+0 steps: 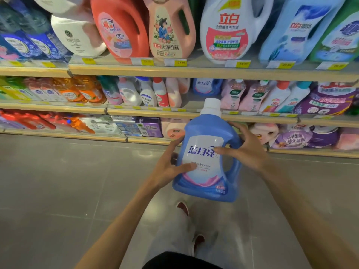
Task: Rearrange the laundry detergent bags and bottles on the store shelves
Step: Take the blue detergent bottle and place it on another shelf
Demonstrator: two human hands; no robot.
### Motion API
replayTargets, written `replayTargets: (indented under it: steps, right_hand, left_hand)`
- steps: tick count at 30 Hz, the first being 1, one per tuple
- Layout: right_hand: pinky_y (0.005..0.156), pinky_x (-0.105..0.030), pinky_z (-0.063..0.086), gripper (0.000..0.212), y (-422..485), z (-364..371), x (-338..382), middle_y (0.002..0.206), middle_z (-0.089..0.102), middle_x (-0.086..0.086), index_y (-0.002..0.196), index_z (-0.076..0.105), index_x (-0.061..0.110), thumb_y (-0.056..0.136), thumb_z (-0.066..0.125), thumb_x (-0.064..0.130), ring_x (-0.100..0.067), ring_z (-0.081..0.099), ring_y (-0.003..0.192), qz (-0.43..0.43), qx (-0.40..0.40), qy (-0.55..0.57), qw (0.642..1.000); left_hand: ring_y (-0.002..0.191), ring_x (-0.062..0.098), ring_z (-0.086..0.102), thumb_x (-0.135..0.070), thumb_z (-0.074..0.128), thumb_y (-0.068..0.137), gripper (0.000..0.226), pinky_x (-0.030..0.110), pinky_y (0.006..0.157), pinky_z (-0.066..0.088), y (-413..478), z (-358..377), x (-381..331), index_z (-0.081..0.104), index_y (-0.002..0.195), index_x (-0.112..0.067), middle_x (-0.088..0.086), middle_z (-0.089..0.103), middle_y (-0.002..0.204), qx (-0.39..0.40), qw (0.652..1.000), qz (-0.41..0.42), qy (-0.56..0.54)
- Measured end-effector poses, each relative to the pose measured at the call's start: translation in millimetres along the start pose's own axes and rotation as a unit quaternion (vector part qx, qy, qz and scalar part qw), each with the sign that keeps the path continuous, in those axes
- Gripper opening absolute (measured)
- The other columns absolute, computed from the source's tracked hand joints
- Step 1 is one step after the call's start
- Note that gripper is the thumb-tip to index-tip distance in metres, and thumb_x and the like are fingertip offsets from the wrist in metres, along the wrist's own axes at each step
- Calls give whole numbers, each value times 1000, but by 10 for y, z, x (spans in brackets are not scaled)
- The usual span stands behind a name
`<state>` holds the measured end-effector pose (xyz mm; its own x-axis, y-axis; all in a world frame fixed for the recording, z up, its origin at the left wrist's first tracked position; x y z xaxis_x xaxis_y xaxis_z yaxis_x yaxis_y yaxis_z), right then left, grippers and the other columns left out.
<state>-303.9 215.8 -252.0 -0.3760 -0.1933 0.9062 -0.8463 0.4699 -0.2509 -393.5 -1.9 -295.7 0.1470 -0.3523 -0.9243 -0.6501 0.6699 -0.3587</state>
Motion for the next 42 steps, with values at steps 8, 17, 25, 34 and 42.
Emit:
replayTargets:
  steps: [8, 17, 25, 34, 42]
  right_hand:
    - [93, -40, 56, 84, 837, 180, -593, 120, 66, 17, 127, 50, 41, 58, 96, 32, -5, 66, 106, -4, -33, -5, 999]
    - [89, -27, 53, 82, 2004, 362, -1564, 120, 66, 21, 129, 52, 39, 60, 95, 32, 0, 64, 105, -60, -38, -30, 997]
    - [89, -32, 55, 81, 2782, 455, -2334, 112, 69, 20, 127, 55, 40, 56, 95, 35, 0, 66, 99, -130, -63, -58, 988]
    - [95, -42, 55, 88, 3097, 377, -2566, 110, 72, 9, 129, 57, 37, 52, 98, 31, -11, 69, 101, -160, -82, -48, 982]
    - [99, -33, 53, 91, 3404, 247, -2149, 121, 69, 16, 136, 57, 32, 55, 96, 30, 3, 64, 110, -203, -73, -50, 975]
  left_hand:
    - [106, 11, 66, -33, 85, 77, 79, 32, 82, 62, 1005, -148, 539, 39, 139, -53, -12, 65, 123, 14, 1000, 14, 4]
    - [105, 9, 68, -32, 84, 73, 83, 31, 84, 60, 2279, -71, 1459, 41, 143, -47, -8, 70, 120, -11, 998, 55, -5]
    - [103, 9, 69, -33, 82, 69, 79, 32, 81, 62, 3153, 55, 2172, 44, 138, -42, -7, 73, 109, -30, 994, 105, -16]
    - [106, 12, 70, -28, 85, 66, 81, 32, 79, 62, 3577, 97, 2334, 48, 136, -43, -15, 72, 111, -27, 988, 149, -41]
    - [106, 22, 72, -31, 91, 66, 85, 36, 83, 61, 3850, -45, 1997, 48, 137, -46, 6, 76, 110, -25, 981, 183, -63]
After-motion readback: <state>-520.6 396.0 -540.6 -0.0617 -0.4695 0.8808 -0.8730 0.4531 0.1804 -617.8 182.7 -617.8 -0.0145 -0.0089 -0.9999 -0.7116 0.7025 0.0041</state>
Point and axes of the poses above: each hand's wrist, its own y-axis towards the middle knuckle, its own z-axis out of the palm, x = y × z, the point moved 8 cm from there along y, towards the middle knuckle
